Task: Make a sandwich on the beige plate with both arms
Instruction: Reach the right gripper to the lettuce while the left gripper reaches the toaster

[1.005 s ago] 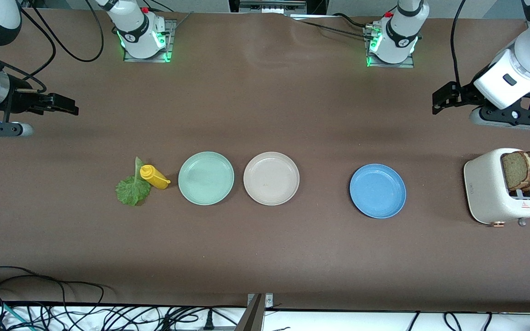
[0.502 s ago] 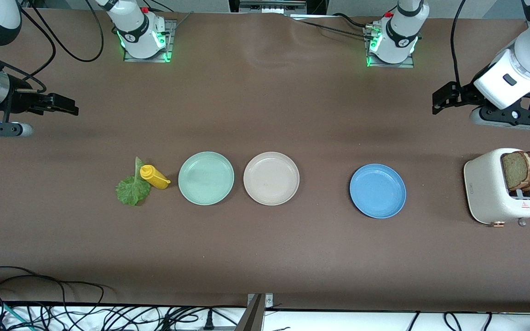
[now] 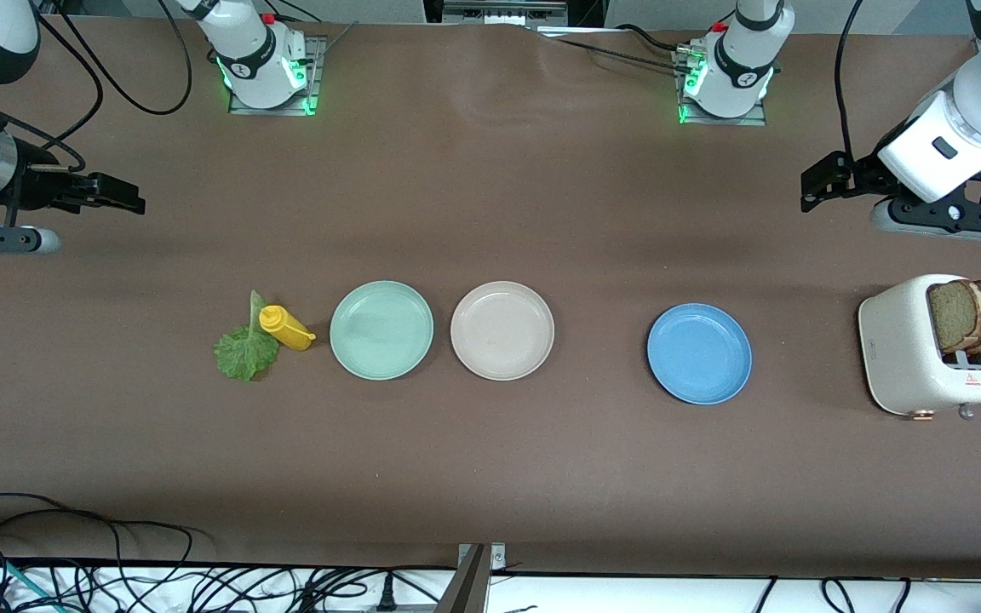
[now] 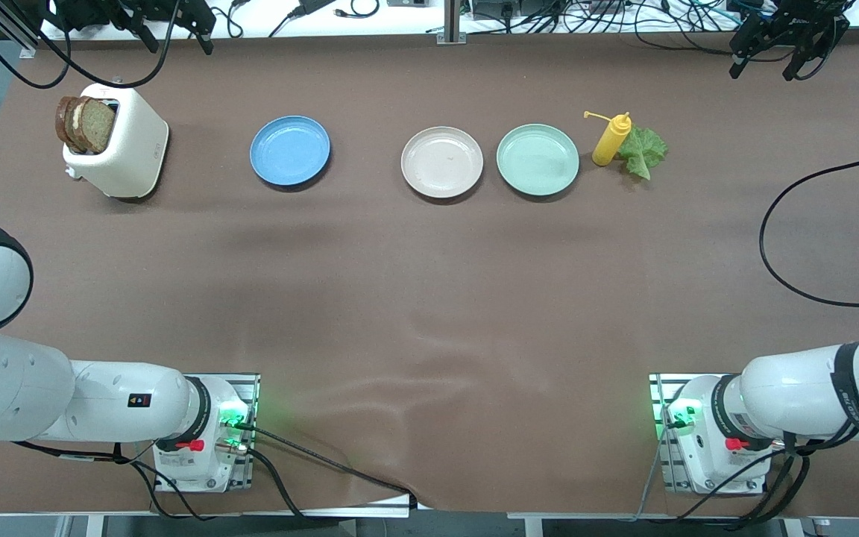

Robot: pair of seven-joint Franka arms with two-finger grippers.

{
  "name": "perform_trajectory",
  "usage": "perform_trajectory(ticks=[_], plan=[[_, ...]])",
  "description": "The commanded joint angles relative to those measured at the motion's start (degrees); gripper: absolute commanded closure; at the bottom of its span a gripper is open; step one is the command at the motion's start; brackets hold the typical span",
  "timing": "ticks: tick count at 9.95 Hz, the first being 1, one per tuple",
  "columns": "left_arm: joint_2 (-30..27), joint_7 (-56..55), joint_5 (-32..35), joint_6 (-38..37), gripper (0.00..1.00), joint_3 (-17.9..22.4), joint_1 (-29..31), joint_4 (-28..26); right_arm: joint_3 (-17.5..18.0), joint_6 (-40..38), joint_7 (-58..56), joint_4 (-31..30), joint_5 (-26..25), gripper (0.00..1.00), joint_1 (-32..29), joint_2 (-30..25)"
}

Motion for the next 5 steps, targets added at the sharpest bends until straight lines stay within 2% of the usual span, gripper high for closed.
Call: perform_trajectory(ticks=[1, 5], plan=[[-0.2, 1.0, 1.8, -0.7, 0.00, 0.2, 0.2, -0.1, -0.6, 2.5, -1.0, -1.2, 1.0, 0.00, -0.4, 2.2], [2.7, 1.1, 2.3, -0.4, 0.00, 0.5, 5.8, 0.3, -1.4, 6.9, -0.5, -2.1, 1.0, 0.00, -0.5, 8.1]])
